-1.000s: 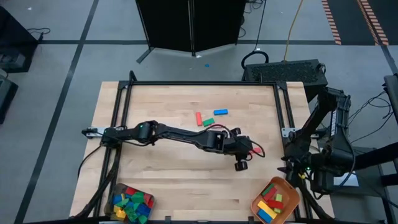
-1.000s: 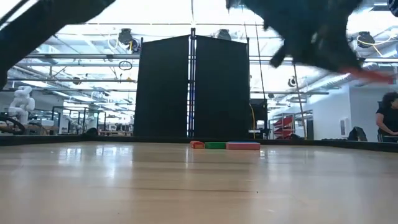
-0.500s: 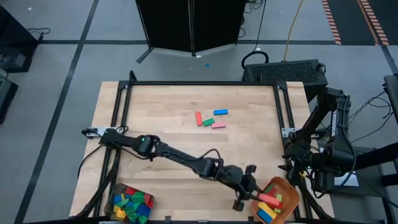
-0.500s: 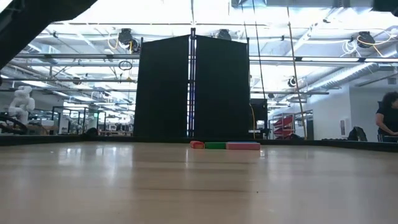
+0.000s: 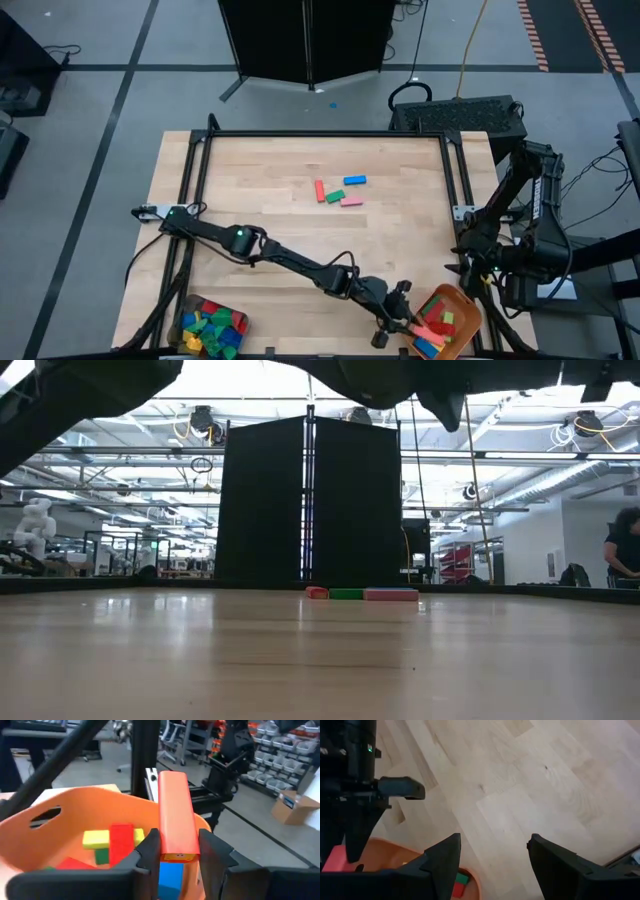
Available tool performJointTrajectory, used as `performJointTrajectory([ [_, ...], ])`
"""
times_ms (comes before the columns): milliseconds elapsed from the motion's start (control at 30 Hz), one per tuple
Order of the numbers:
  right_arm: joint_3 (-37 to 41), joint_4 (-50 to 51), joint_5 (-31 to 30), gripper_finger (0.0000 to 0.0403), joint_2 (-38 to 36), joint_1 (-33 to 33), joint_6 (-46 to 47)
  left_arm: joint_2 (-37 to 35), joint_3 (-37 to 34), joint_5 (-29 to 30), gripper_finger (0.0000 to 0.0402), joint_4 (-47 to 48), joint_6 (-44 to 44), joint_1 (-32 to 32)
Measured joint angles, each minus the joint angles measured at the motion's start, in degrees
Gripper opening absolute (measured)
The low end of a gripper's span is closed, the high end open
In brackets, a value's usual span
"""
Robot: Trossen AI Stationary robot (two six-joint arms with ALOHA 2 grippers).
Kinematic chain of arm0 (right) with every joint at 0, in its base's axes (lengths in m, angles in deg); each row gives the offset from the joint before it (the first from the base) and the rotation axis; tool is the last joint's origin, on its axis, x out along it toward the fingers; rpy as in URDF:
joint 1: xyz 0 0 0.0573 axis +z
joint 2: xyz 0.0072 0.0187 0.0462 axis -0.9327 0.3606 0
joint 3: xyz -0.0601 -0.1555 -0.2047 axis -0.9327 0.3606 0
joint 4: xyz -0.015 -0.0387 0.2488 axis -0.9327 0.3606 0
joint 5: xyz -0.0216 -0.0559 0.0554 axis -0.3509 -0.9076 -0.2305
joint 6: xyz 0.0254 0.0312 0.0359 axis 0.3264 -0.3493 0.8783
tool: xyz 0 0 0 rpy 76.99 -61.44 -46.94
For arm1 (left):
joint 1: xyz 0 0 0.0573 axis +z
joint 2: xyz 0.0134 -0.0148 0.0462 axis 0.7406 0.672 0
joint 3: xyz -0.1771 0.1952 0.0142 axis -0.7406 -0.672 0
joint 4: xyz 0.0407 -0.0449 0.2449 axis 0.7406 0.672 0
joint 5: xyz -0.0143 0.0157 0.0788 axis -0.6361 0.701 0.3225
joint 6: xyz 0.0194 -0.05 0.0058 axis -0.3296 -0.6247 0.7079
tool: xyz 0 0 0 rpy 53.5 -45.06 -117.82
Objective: Sort blocks by size
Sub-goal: Put the red rectangular block into the orange bin, then put the pink rectangular block into the orange bin
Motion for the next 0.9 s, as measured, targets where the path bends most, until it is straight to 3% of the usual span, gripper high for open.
performJointTrajectory([
  [67, 0.0, 0.0, 0.0, 0.0224, 0.0, 0.0, -0.4, -0.1, 0.0, -0.3, 0.0099, 0.0, 0.6, 0.1],
  [300, 0.0, -0.1, 0.0, 0.0224, 0.0, 0.0, -1.3, -0.2, 0.0, -0.6, 0.0224, -1.9, 1.5, 0.2],
  [433, 0.0, -0.1, 0.0, 0.0224, 0.0, 0.0, -1.4, -0.4, 0.0, 0.2, 0.0248, 0.9, -1.8, 0.3],
  [533, 0.0, -0.1, 0.0, 0.0224, 0.0, 0.0, -1.3, -3.0, 0.0, 2.4, 0.0245, 10.9, -7.5, 2.3],
  [600, 0.0, -0.2, 0.0, 0.0224, 0.0, 0.0, -1.3, -6.9, 0.0, 4.6, 0.0239, 20.9, -6.4, 4.8],
  [767, 0.0, -0.2, -1.5, 0.0224, 0.0, 0.0, -1.3, -20.6, 0.5, 11.2, 0.0227, 42.5, 5.4, 11.6],
  [900, 0.0, -0.3, -2.9, 0.0224, 0.0, 0.0, -1.4, -24.1, 0.4, 12.6, 0.0225, 60.5, 12.2, 17.8],
])
